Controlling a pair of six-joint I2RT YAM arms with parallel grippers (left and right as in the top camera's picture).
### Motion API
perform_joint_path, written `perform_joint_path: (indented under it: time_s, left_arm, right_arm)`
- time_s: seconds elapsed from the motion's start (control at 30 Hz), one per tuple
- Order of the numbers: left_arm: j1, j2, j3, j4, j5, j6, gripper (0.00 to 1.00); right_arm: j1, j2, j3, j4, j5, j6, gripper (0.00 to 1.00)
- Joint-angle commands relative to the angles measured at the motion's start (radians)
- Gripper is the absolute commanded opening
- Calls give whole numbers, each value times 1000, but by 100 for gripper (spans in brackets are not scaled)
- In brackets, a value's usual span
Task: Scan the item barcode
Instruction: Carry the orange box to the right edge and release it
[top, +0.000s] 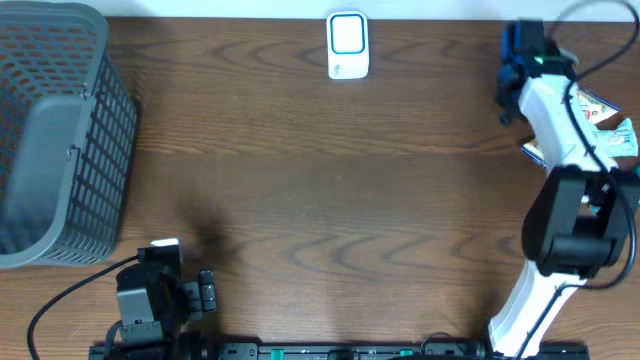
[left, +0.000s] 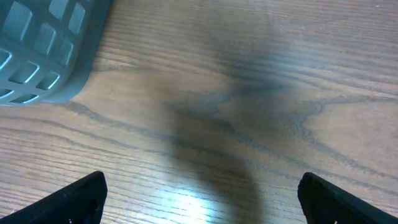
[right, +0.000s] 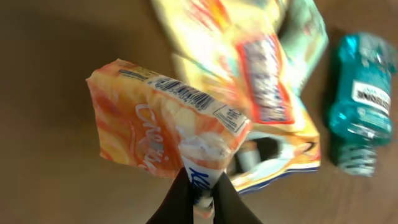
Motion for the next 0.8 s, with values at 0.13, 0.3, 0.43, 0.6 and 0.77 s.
perform_joint_path:
  time_s: [0.13,0.3,0.43,0.6,0.77]
  left_arm:
    - [-3,-1,0,-2,-5,9,98]
    - [-3,-1,0,-2,-5,9,98]
    - [-3,-1,0,-2,-5,9,98]
    - [-3,-1,0,-2,-5,9,98]
    - [-3,-1,0,-2,-5,9,98]
  right_arm:
    - [-171,48,-58,-29,-91,-41,80]
    - [-233,-45,10,-65,-432,-90,99]
    - [-234,-198,24,-73,-631,-89,99]
    - [-180,-427,24,-108,-659,-95,99]
    - [-104,-649,24,-170,-658,-112,99]
